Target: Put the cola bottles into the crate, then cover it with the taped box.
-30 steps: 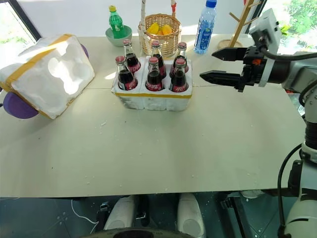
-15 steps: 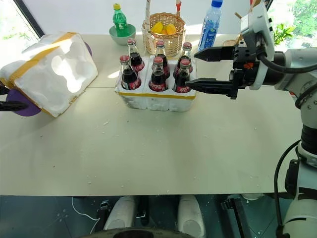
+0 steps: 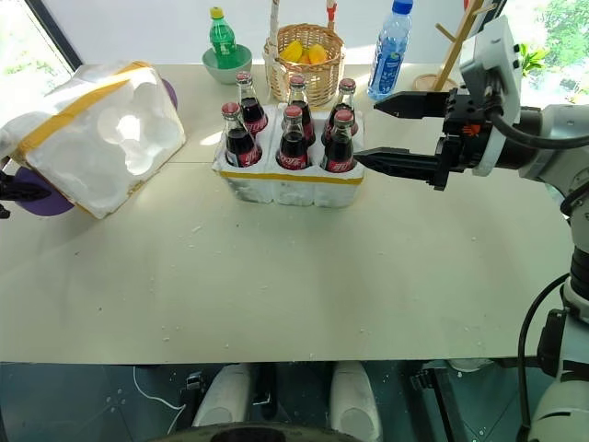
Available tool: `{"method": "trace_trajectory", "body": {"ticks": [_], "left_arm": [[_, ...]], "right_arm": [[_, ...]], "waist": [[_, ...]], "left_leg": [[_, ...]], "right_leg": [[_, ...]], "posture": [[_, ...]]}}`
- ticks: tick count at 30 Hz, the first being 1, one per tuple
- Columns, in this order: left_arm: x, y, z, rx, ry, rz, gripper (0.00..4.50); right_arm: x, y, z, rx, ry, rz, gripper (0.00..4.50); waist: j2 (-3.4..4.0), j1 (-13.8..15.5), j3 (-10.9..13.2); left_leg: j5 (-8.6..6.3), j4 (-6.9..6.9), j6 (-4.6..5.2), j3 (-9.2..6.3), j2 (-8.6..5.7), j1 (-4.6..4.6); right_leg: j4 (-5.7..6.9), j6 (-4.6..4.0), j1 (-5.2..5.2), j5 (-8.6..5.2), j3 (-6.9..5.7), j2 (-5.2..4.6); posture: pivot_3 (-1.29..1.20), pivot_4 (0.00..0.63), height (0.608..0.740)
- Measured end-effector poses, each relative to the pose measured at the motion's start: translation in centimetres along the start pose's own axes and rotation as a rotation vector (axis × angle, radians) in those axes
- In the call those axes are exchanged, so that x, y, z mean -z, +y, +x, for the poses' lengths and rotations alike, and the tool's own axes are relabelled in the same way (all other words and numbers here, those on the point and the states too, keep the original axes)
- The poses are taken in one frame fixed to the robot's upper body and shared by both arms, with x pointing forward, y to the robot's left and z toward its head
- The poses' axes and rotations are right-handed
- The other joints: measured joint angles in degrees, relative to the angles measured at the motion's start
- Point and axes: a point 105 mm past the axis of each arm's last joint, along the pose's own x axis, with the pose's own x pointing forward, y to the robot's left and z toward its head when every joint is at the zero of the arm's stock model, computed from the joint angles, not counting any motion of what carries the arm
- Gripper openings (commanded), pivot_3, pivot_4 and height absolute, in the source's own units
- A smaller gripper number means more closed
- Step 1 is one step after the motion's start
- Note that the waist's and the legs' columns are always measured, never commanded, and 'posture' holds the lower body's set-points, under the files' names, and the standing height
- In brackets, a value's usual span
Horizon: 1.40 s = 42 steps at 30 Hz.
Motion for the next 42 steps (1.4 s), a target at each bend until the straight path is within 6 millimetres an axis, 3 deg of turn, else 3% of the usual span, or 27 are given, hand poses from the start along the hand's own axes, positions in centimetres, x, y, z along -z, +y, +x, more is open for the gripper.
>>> {"method": "trace_trajectory", "body": {"ticks": [5, 8, 11, 14, 17, 20, 23, 28, 33, 34, 36, 39, 41, 42], "left_arm": [[-2.2, 1.3, -0.4, -0.13, -0.063, 0.149, 0.31], [-6.7, 2.7, -1.6, -0.324, -0.214, 0.315, 0.31], [-11.8, 2.7, -2.8, -0.459, -0.394, 0.453, 0.31], [-18.4, 0.1, -4.0, -0.539, -0.639, 0.642, 0.31], [-22.2, -2.6, -4.6, -0.576, -0.788, 0.793, 0.31], [-24.5, -5.7, -3.6, -0.569, -0.863, 0.946, 0.31], [-25.3, -8.1, -1.9, -0.552, -0.867, 1.093, 0.31], [-24.8, -10.8, 0.5, -0.516, -0.885, 1.272, 0.31], [-23.9, -11.6, 1.7, -0.508, -0.892, 1.316, 0.31], [-23.8, -11.9, 1.9, -0.514, -0.893, 1.345, 1.05], [-23.3, -12.5, 2.4, -0.516, -0.893, 1.397, 1.66], [-21.9, -12.9, 4.0, -0.501, -0.842, 1.457, 3.36], [-21.3, -13.1, 4.5, -0.5, -0.827, 1.481, 4.24], [-20.9, -13.1, 4.7, -0.499, -0.821, 1.496, 4.45]], "right_arm": [[0.6, -0.6, -0.6, 0.034, 0.032, 0.022, 4.5], [1.3, -0.8, -1.2, 0.053, 0.055, 0.045, 4.5], [1.4, -1.1, -2.0, 0.082, 0.058, 0.053, 4.5], [1.7, -1.2, -2.7, 0.111, 0.051, 0.07, 4.5], [2.3, -1.3, -3.1, 0.139, 0.053, 0.087, 4.5], [2.4, -1.3, -3.1, 0.155, 0.046, 0.095, 4.5], [2.2, -0.9, -3.1, 0.157, 0.037, 0.094, 4.5], [2.1, -0.7, -3.4, 0.187, 0.019, 0.102, 4.5], [2.7, -0.5, -3.6, 0.213, 0.023, 0.124, 4.5], [2.8, -0.5, -3.7, 0.217, 0.023, 0.127, 4.5], [3.1, -0.5, -3.7, 0.221, 0.029, 0.135, 4.5], [3.5, -0.5, -3.8, 0.229, 0.037, 0.145, 4.5], [3.5, -0.5, -3.8, 0.232, 0.035, 0.14, 4.5], [3.5, -0.5, -3.8, 0.233, 0.034, 0.139, 4.5]], "waist": [[-0.12, 0.2, 0.0], [-0.2, 0.5, 0.0], [-0.23, 0.6, 0.0], [-0.28, 0.6, 0.0], [-0.27, 0.2, 0.0], [-0.25, 0.1, 0.0], [-0.25, 0.1, 0.0], [-0.26, 0.4, 0.0], [-0.27, 0.4, 0.0], [-0.27, 0.4, 0.0], [-0.26, 0.4, 0.0], [-0.26, 0.4, 0.0], [-0.26, 0.4, 0.0], [-0.26, 0.4, 0.0]], "left_leg": [[0.0, 0.02, 0.0, -0.02, 0.01, -0.01], [0.0, 0.03, -0.01, -0.04, -0.05, -0.02], [0.04, 0.06, -0.07, -0.05, -0.11, -0.03], [0.1, 0.12, -0.15, 0.0, -0.15, -0.03], [0.09, 0.12, -0.14, 0.07, -0.25, 0.01], [0.1, 0.11, -0.15, 0.08, -0.25, 0.04], [0.1, 0.1, -0.15, 0.09, -0.23, 0.02], [0.09, 0.1, -0.13, 0.09, -0.22, 0.01], [0.08, 0.11, -0.12, 0.07, -0.23, 0.0], [0.08, 0.11, -0.11, 0.06, -0.23, 0.01], [0.08, 0.11, -0.11, 0.05, -0.22, 0.01], [0.08, 0.11, -0.11, 0.06, -0.23, 0.01], [0.08, 0.12, -0.11, 0.06, -0.21, 0.01], [0.08, 0.12, -0.11, 0.05, -0.18, 0.02]], "right_leg": [[0.01, 0.0, 0.0, 0.0, 0.0, -0.01], [0.02, 0.01, 0.02, 0.01, -0.02, -0.12], [0.01, 0.09, 0.08, 0.05, -0.04, -0.17], [-0.01, 0.23, 0.15, 0.13, -0.02, -0.19], [0.0, 0.25, 0.14, 0.15, -0.01, -0.17], [0.0, 0.24, 0.1, 0.14, 0.0, -0.12], [0.0, 0.24, 0.09, 0.14, 0.0, -0.08], [-0.01, 0.25, 0.11, 0.14, 0.0, -0.12], [-0.03, 0.25, 0.11, 0.14, 0.0, -0.15], [-0.05, 0.25, 0.11, 0.14, 0.0, -0.15], [-0.06, 0.25, 0.12, 0.14, 0.0, -0.15], [-0.05, 0.25, 0.11, 0.14, 0.0, -0.14], [-0.06, 0.25, 0.11, 0.14, 0.01, -0.15], [-0.05, 0.24, 0.11, 0.14, 0.01, -0.15]], "posture": [[0.0, 0.15, 0.74], [0.0, 0.15, 0.74], [0.0, 0.15, 0.74], [0.0, 0.15, 0.74], [0.0, 0.15, 0.74], [0.0, 0.15, 0.74], [0.0, 0.15, 0.74], [0.0, 0.15, 0.74], [0.0, 0.15, 0.74], [0.0, 0.15, 0.74], [0.0, 0.15, 0.74], [0.0, 0.15, 0.74], [0.0, 0.15, 0.74], [0.0, 0.15, 0.74]]}}
